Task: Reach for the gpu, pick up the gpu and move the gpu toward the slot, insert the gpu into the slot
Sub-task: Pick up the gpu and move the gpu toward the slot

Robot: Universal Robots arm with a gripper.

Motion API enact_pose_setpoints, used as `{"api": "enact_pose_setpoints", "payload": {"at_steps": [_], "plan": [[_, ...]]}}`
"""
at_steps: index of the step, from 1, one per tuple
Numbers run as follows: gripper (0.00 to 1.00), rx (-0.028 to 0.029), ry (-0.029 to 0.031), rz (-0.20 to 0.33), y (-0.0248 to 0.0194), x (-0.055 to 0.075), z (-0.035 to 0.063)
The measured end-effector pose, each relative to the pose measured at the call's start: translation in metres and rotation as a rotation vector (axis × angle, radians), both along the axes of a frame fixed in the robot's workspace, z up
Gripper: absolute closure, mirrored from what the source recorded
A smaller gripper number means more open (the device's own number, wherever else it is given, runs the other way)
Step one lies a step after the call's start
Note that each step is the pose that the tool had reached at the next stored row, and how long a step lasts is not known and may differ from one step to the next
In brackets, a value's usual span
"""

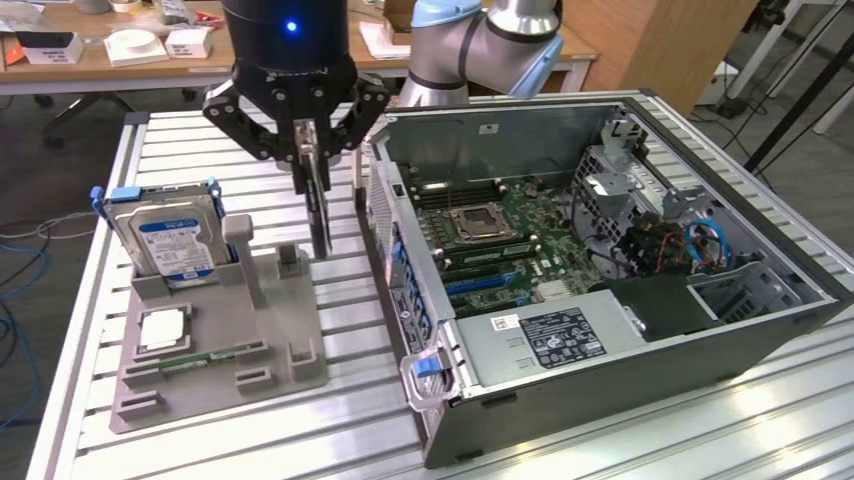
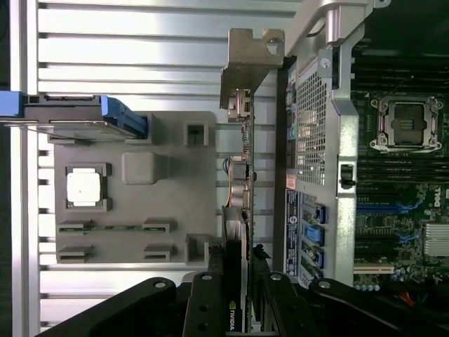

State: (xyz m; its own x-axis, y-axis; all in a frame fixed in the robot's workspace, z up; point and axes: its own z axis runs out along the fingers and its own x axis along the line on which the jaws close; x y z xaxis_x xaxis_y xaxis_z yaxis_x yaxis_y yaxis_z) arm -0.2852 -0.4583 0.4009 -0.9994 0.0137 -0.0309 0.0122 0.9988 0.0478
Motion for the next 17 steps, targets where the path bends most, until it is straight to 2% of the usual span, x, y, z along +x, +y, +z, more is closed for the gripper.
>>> {"api": "enact_pose_setpoints", "payload": {"at_steps": [17], "plan": [[0.74,0.0,0.0,0.0,0.0,0.034,0.0]]}}
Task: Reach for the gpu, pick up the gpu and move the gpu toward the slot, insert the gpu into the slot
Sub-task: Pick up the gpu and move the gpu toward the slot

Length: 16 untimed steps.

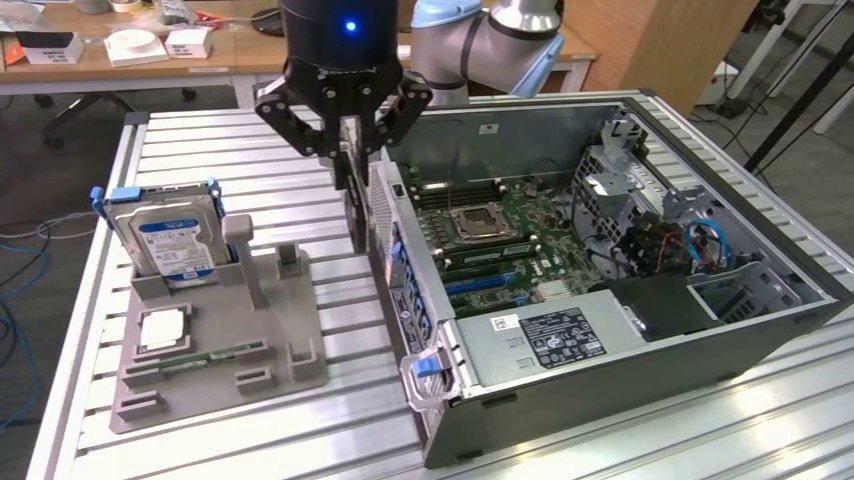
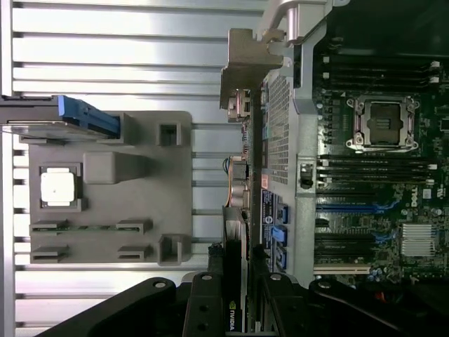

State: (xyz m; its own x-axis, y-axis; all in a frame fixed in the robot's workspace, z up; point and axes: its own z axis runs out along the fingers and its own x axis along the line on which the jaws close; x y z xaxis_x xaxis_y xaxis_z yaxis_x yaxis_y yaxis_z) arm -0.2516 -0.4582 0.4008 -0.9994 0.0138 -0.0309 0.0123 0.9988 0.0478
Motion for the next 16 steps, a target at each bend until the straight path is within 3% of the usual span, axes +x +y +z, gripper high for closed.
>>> {"api": "enact_pose_setpoints", "payload": {"at_steps": [11,16], "plan": [[0.74,0.0,0.0004,0.0,0.0004,0.005,0.0018],[0.74,-0.0005,0.0014,-0.001,0.0009,0.006,0.0113]]}}
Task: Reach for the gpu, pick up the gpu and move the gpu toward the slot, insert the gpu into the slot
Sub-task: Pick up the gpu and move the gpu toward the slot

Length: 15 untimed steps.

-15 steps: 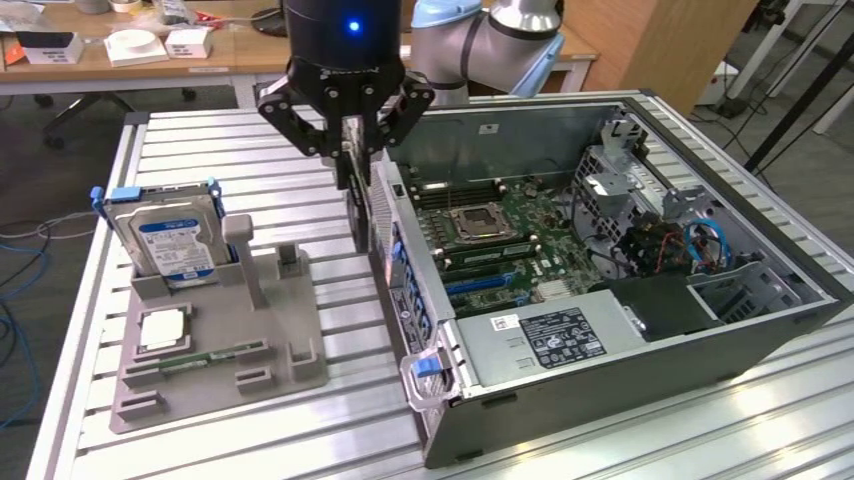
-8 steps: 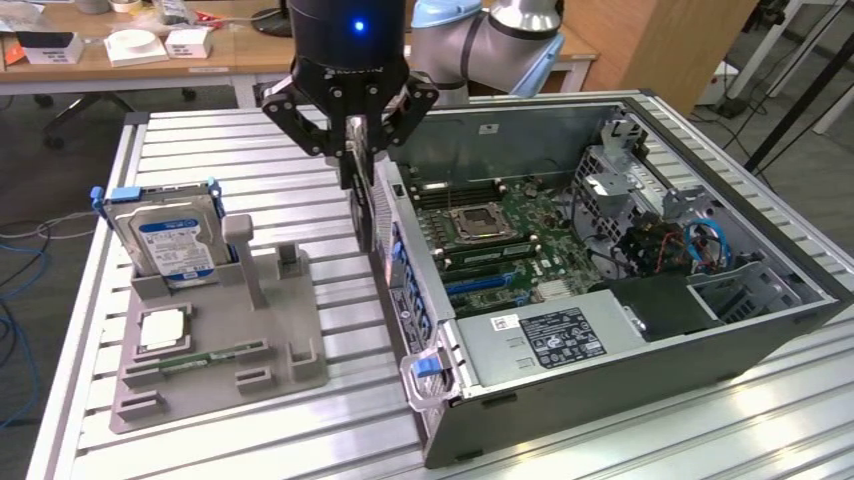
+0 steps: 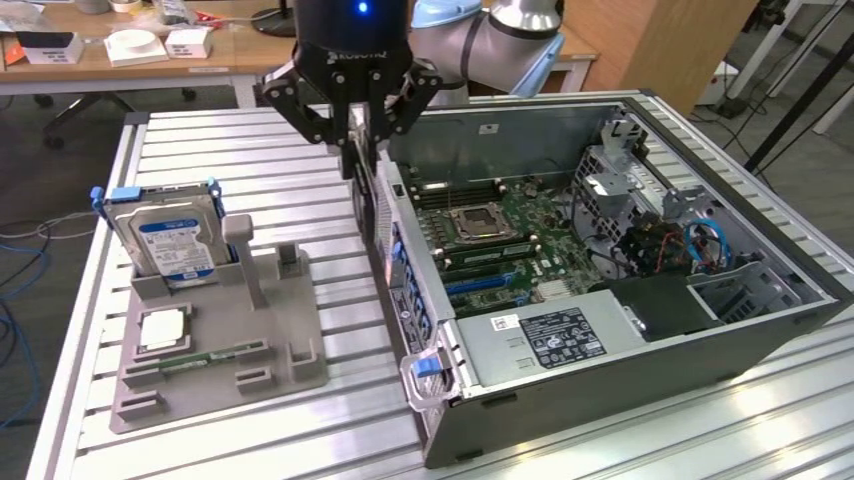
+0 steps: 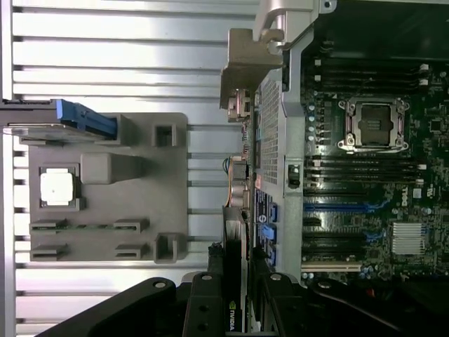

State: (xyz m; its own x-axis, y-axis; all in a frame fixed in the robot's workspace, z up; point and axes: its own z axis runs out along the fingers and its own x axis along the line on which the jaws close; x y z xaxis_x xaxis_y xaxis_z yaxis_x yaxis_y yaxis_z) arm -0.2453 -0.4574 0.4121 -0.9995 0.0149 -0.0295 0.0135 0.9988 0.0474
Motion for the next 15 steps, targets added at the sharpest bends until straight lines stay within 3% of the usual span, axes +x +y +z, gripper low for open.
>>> {"api": "enact_pose_setpoints", "payload": {"at_steps": [15], "plan": [[0.74,0.0001,0.0018,0.0,0.0006,0.03,0.0008]]}}
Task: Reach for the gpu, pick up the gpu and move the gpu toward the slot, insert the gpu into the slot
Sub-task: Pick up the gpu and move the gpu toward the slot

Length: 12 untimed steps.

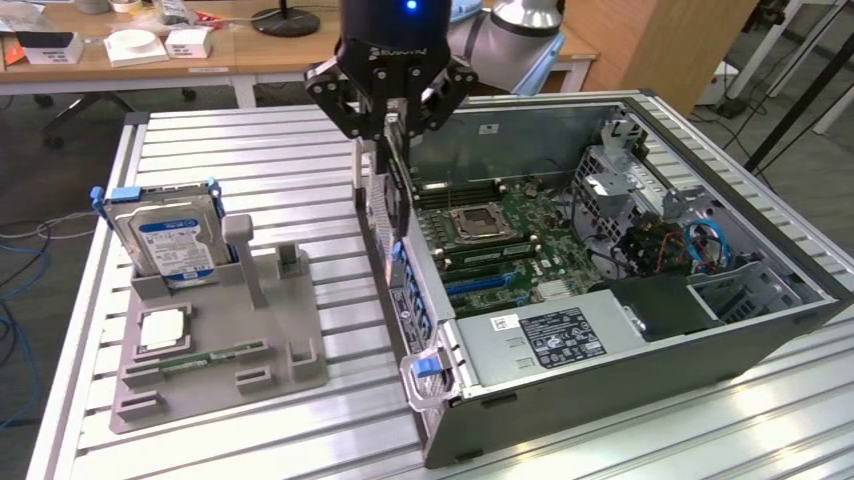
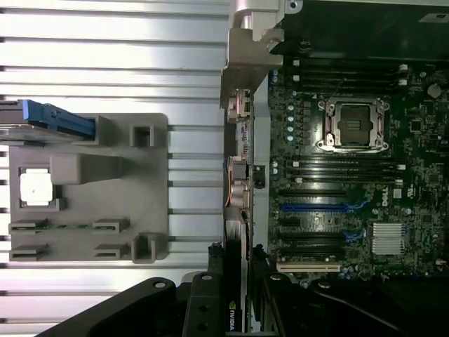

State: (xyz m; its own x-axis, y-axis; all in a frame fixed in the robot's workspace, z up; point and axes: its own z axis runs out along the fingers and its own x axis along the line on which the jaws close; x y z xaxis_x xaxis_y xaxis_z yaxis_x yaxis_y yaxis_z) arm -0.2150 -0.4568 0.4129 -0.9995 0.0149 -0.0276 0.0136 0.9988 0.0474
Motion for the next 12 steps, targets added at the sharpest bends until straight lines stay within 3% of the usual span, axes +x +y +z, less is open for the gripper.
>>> {"api": "enact_pose_setpoints", "payload": {"at_steps": [12], "plan": [[0.74,0.0,0.0005,0.0,0.0,0.024,0.0]]}}
